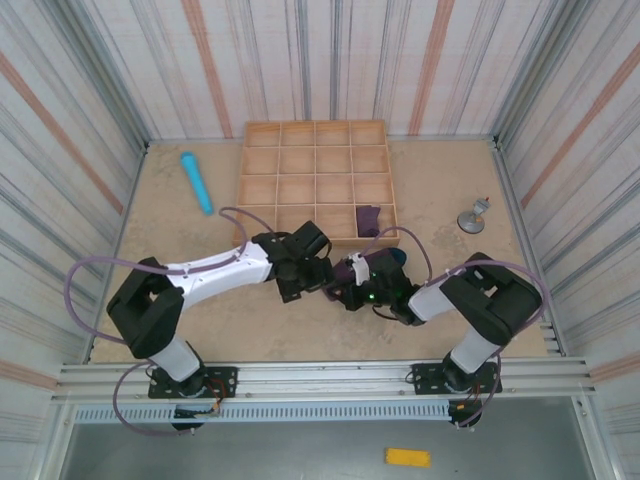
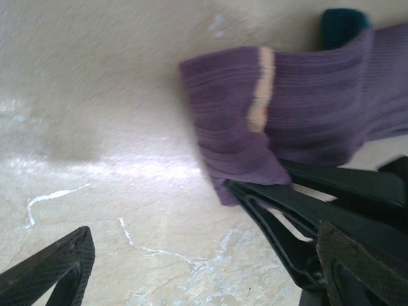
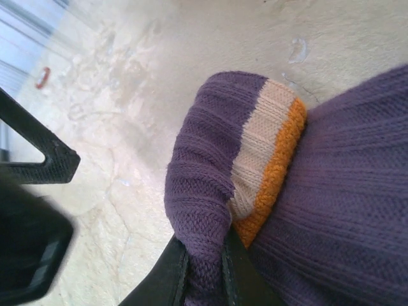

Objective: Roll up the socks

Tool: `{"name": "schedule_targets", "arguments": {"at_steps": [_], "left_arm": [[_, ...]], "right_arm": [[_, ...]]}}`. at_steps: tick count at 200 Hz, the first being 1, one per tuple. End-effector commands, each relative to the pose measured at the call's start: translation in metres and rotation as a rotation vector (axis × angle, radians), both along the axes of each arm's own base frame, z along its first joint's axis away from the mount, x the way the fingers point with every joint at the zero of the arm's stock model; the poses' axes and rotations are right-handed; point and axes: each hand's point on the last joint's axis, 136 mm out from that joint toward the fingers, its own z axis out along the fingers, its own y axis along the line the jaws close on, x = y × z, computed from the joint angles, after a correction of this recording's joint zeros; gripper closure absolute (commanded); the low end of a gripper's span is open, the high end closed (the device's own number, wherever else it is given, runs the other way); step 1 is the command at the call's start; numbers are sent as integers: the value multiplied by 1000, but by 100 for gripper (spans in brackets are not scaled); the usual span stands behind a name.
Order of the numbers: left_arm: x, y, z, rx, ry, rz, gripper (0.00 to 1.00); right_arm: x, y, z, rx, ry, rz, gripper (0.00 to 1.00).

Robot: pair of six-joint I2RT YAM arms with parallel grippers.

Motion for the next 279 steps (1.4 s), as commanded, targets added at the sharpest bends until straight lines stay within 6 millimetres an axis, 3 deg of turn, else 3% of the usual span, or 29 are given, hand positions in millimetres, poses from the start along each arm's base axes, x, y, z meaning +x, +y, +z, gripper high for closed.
{"name": "schedule_targets", "arguments": {"at_steps": [1,12,50,89,196,279], "left_arm": [[0,0,-4,51,-74,-62,15],[0,-3,-7,5,-98,-37,26],[9,4,-6,-60,-148,-3,39],[13,-1,-12,-100,-157,-1,40],[36,-30,-38,-174,-199,-9,51],[49,-36,-55,-169,-199,11,52]], "right_arm": [[-13,-5,-16,78,197,-10,100],[-11,-9,-20,88,238,-26,100],[-13,-26,-30,50,301,-105,100],[-16,-37,-33,20,353,-154,100],[-18,-76,-66,-29,573,-345,100],[-24,-85,-75,-60,634,-383,100]]}}
